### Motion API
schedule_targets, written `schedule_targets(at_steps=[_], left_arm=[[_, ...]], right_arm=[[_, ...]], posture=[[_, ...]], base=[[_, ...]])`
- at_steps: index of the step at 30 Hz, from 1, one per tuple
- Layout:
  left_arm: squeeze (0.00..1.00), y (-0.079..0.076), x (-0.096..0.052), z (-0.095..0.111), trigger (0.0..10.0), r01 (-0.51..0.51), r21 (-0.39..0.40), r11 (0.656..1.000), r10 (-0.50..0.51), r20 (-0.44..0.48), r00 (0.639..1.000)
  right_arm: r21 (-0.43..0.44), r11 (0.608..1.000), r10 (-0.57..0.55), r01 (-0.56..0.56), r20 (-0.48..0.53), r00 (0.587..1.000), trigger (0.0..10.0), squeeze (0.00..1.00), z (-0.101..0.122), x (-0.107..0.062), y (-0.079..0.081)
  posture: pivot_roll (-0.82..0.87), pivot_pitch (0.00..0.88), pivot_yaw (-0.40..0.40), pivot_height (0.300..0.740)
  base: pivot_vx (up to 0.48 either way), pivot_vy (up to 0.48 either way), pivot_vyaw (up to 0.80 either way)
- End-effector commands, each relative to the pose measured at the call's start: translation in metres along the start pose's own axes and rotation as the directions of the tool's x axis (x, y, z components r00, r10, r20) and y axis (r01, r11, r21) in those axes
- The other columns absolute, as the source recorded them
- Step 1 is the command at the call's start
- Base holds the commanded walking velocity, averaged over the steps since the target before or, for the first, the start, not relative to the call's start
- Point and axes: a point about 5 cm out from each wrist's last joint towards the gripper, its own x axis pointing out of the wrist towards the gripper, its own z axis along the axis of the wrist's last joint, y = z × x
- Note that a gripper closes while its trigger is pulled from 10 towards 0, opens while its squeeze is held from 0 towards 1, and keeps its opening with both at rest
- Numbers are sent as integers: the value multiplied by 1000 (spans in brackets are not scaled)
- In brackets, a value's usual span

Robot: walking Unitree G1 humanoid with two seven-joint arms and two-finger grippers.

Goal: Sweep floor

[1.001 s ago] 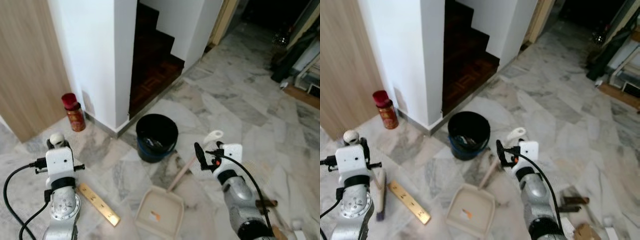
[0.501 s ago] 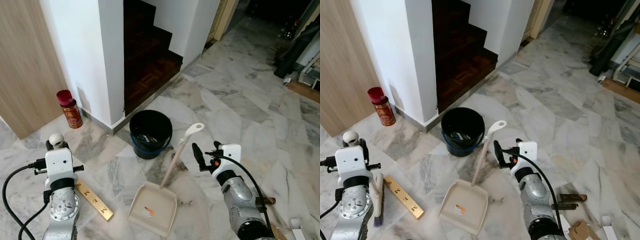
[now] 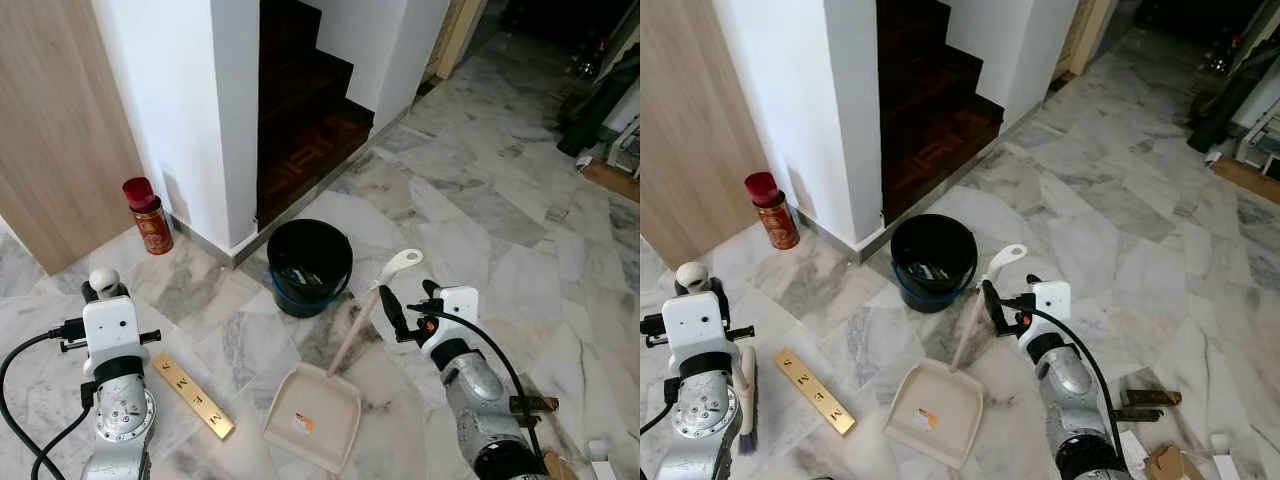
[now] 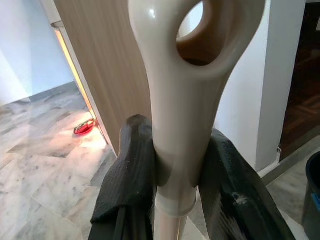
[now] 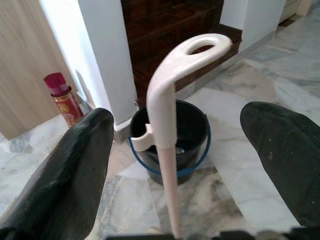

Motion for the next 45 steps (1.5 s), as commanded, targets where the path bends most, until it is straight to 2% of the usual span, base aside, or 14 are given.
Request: schedule_targets(at_steps=[1, 11, 34, 40, 45], left_arm=[[0, 0, 2, 10, 10000, -4, 17, 1000, 3, 59, 998], [0, 1, 2, 10, 10000, -10, 19, 1000, 9, 60, 998], [0, 2, 2, 10, 10000, -15, 23, 1000, 14, 63, 998], [0, 3, 2, 10, 10000, -19, 23, 1000, 18, 65, 998], [0, 3, 2, 11, 10000, -19, 22, 1000, 18, 68, 998]], right_arm=[[-21, 1000, -8, 8, 8, 1000, 10000, 0, 2, -2, -4], [-21, 1000, -9, 9, 5, 1000, 10000, 0, 2, -2, -4], [-2, 1000, -26, 26, 14, 1000, 10000, 0, 3, -2, -7], [-22, 1000, -15, 15, 16, 1000, 10000, 0, 4, -2, -6], [-28, 1000, -6, 6, 24, 1000, 10000, 0, 4, -2, -5]], posture=[[128, 113, -144, 740], [129, 119, -145, 740], [128, 122, -146, 740], [131, 121, -147, 740], [130, 118, -144, 740]], base=[[0, 0, 0], [0, 0, 0], [0, -306, 0], [0, -311, 0], [0, -296, 704]])
